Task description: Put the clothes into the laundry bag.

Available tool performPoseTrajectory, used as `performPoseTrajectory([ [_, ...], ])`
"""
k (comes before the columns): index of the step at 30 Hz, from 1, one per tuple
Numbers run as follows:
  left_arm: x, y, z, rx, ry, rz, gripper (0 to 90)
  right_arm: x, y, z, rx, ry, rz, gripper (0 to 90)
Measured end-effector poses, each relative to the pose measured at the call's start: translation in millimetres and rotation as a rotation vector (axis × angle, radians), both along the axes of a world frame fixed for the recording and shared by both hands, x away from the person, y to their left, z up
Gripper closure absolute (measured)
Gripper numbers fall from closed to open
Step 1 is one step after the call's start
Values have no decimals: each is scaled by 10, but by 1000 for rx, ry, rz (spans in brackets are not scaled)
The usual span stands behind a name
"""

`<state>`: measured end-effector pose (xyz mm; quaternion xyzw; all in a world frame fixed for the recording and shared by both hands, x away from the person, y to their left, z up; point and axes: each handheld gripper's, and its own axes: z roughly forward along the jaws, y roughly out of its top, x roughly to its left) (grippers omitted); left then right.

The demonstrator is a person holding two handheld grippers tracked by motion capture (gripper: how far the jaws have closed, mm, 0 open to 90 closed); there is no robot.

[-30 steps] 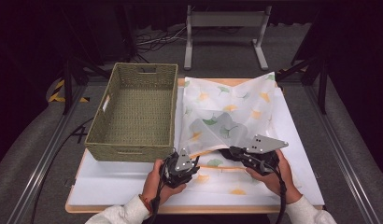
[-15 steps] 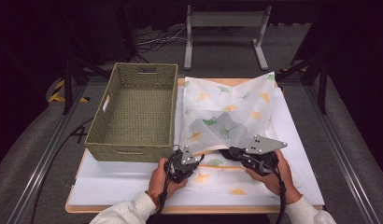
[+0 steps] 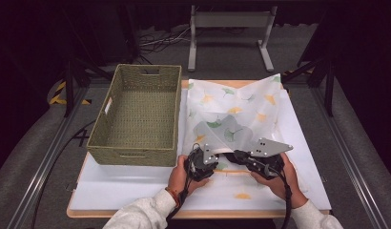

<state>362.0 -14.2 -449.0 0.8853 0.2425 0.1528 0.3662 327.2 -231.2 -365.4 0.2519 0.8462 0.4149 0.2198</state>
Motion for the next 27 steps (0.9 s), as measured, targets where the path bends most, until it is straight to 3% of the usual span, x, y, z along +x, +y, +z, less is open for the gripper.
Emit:
performPoseTrajectory([
  [1, -11, 2, 6, -25, 0, -13, 641, 8, -2, -8, -2, 2, -1, 885],
  [6, -30, -72, 54, -102, 10, -83, 683, 21, 2, -18, 1, 5, -5, 882],
  [11, 14, -255, 40, -163, 3, -100, 684, 32, -12, -20, 6, 7, -12, 883],
  [13, 65, -364, 5, -206, 25, -95, 681, 38, -19, -26, 5, 10, -16, 884],
  [18, 188, -513, 16, -184, 1, -31, 678, 56, -32, -48, -8, 18, -26, 883],
  [22, 254, -522, 18, -187, 3, 8, 697, 68, -48, -60, -4, 32, -32, 884],
  [27, 292, -571, 21, -154, 10, 52, 707, 76, -53, -57, -1, 48, -33, 888],
])
